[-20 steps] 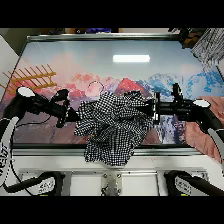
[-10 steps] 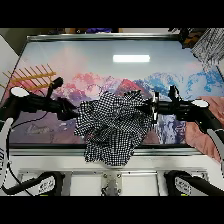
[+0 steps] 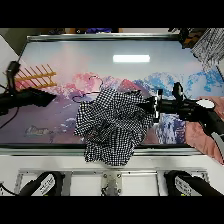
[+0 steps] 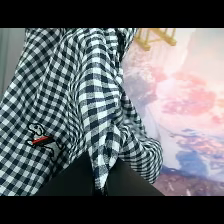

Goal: Fold the clothes and pants, and hang the long-sleeved shirts on hangers.

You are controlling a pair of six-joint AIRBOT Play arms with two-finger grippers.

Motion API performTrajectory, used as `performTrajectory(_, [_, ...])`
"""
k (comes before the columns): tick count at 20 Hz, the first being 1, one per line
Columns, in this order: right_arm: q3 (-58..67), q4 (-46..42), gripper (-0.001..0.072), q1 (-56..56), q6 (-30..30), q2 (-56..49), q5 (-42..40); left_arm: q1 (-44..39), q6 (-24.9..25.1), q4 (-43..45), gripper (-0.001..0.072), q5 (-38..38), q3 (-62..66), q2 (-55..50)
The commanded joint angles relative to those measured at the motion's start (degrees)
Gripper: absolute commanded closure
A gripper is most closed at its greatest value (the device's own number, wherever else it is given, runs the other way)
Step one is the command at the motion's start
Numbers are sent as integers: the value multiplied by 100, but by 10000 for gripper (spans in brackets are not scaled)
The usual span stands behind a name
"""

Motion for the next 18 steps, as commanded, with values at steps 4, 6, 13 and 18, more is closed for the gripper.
performTrajectory(4, [7, 2, 706, -358, 957, 999, -225, 247, -1561, 4, 149, 111, -763, 1038])
performTrajectory(6, [7, 2, 706, -422, 1152, 1180, -275, -282, -1574, 0, 148, 234, -1484, 1211])
performTrajectory(13, [7, 2, 706, -420, 1408, 1279, -376, -3051, -1606, -1241, 148, 1878, -2677, 258])
performTrajectory(18, [7, 0, 706, -420, 1425, 1279, -374, -3845, -1602, -1493, 148, 1641, -2192, -616])
